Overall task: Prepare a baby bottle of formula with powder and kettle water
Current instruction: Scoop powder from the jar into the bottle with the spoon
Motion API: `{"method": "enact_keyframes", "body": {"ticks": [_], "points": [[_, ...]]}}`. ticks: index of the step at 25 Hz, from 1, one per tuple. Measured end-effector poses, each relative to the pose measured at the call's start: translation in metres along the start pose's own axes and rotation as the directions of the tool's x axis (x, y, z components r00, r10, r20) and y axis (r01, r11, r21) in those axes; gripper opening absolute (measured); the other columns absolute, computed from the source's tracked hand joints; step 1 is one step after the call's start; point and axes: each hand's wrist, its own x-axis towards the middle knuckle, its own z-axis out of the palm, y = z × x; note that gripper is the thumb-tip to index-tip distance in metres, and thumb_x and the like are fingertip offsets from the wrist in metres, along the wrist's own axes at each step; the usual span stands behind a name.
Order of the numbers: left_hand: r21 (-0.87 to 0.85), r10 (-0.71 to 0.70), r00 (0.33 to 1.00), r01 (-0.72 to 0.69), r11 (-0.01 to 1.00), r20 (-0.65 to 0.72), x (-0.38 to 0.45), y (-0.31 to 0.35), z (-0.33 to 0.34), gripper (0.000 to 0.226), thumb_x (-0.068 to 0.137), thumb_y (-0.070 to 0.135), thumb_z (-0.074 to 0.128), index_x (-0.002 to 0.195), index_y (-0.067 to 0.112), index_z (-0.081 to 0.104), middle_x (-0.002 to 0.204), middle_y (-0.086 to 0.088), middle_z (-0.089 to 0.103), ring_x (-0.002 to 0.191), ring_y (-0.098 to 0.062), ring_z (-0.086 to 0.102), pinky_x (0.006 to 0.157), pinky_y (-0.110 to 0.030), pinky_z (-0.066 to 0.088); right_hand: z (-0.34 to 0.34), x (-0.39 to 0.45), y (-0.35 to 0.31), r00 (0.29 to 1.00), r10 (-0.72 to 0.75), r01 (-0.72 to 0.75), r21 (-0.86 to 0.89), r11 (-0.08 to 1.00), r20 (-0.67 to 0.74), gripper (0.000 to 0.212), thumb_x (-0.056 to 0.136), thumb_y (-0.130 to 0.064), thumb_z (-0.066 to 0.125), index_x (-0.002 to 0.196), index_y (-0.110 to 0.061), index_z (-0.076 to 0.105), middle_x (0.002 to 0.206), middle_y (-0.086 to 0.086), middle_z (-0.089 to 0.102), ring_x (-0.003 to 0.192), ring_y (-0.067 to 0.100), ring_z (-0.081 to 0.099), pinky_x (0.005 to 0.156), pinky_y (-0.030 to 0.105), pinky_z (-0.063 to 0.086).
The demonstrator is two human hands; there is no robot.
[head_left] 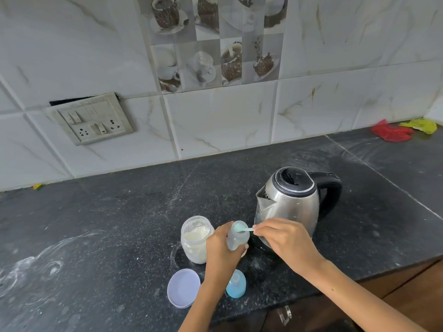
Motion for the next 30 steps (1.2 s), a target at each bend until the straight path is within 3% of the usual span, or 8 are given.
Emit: {"method": "enact_keyframes", "body": {"ticks": [3, 6, 7, 9, 12, 14, 24, 30], "points": [[0.005, -0.004, 1.0, 0.004, 1.0, 0.008, -0.001, -0.001, 0.0, 0.032, 0.065, 0.005, 0.077, 0.092, 0.019, 0.066, 0.08, 0.016, 0.065, 0.08, -0.008, 0.061, 0.067, -0.015, 0.048, -0.005, 0.008, -0.001, 0.977, 0.211, -0.214, 0.117, 0.97, 0.043, 0.019, 0.073, -0.005, 0.083, 0.086, -0.019, 0.08, 0.08, -0.007, 0.078, 0.068, 0.006, 0.071, 0.062, 0.028, 0.061], [-0.003, 0.005, 1.0, -0.005, 1.0, 0.002, -0.001, -0.002, 0.0, 0.032, 0.066, 0.005, 0.076, 0.094, 0.018, 0.066, 0.079, 0.021, 0.062, 0.08, -0.009, 0.061, 0.068, -0.017, 0.049, -0.009, 0.013, 0.003, 0.872, 0.487, -0.477, 0.297, 0.827, 0.045, 0.014, 0.077, -0.011, 0.081, 0.089, -0.018, 0.081, 0.083, -0.005, 0.079, 0.069, 0.003, 0.071, 0.069, 0.02, 0.059], [-0.009, 0.007, 1.0, -0.007, 1.0, -0.002, -0.001, -0.001, 0.0, 0.03, 0.067, 0.005, 0.076, 0.093, 0.016, 0.066, 0.078, 0.021, 0.062, 0.08, -0.011, 0.061, 0.069, -0.019, 0.049, -0.011, 0.013, 0.002, 0.89, 0.455, -0.444, 0.275, 0.853, 0.025, 0.016, 0.075, -0.008, 0.082, 0.088, -0.017, 0.081, 0.083, -0.005, 0.079, 0.069, 0.003, 0.071, 0.069, 0.02, 0.06], [-0.023, 0.02, 1.0, -0.02, 1.0, -0.001, -0.002, 0.001, 0.0, 0.028, 0.067, 0.004, 0.075, 0.09, 0.018, 0.066, 0.077, 0.02, 0.063, 0.08, -0.013, 0.061, 0.069, -0.02, 0.05, -0.012, 0.011, -0.001, 0.979, 0.206, -0.206, 0.099, 0.974, 0.011, 0.022, 0.068, -0.001, 0.085, 0.085, -0.014, 0.081, 0.081, -0.003, 0.079, 0.07, 0.008, 0.072, 0.065, 0.026, 0.062], [-0.036, 0.035, 0.999, -0.035, 0.999, 0.0, -0.002, 0.004, -0.001, 0.045, 0.065, 0.004, 0.077, 0.085, 0.041, 0.06, 0.08, 0.023, 0.063, 0.083, -0.008, 0.061, 0.071, -0.017, 0.05, -0.011, 0.003, -0.003, 0.997, -0.054, 0.055, -0.013, 0.998, 0.05, 0.029, 0.06, 0.001, 0.089, 0.086, -0.009, 0.079, 0.082, 0.001, 0.077, 0.075, 0.013, 0.073, 0.064, 0.025, 0.061], [-0.011, 0.032, 0.999, -0.032, 0.999, -0.006, -0.001, 0.003, -0.002, 0.057, 0.064, 0.004, 0.078, 0.082, 0.051, 0.05, 0.079, 0.022, 0.063, 0.082, -0.009, 0.062, 0.07, -0.019, 0.05, -0.007, -0.001, -0.002, 0.997, -0.063, 0.064, -0.004, 0.998, 0.038, 0.029, 0.06, 0.0, 0.089, 0.086, -0.009, 0.079, 0.083, 0.001, 0.077, 0.077, 0.014, 0.073, 0.066, 0.024, 0.061], [0.001, -0.001, 1.0, 0.001, 1.0, 0.011, -0.001, -0.004, 0.004, 0.057, 0.067, 0.002, 0.076, 0.076, 0.05, 0.048, 0.073, 0.018, 0.063, 0.075, -0.01, 0.061, 0.066, -0.017, 0.048, 0.0, 0.002, -0.001, 0.997, 0.026, -0.027, 0.007, 1.0, 0.07, 0.027, 0.062, 0.002, 0.087, 0.084, -0.01, 0.079, 0.077, 0.001, 0.077, 0.07, 0.014, 0.072, 0.059, 0.027, 0.061], [0.003, -0.042, 0.999, 0.042, 0.999, 0.021, -0.001, -0.007, 0.004, 0.057, 0.066, 0.001, 0.08, 0.084, 0.048, 0.051, 0.079, 0.022, 0.062, 0.078, 0.005, 0.06, 0.069, -0.008, 0.046, 0.003, 0.007, 0.001, 0.995, 0.058, -0.058, 0.002, 0.998, 0.082, 0.026, 0.061, 0.006, 0.086, 0.08, -0.011, 0.08, 0.073, 0.001, 0.077, 0.065, 0.016, 0.072, 0.056, 0.03, 0.061]]}}
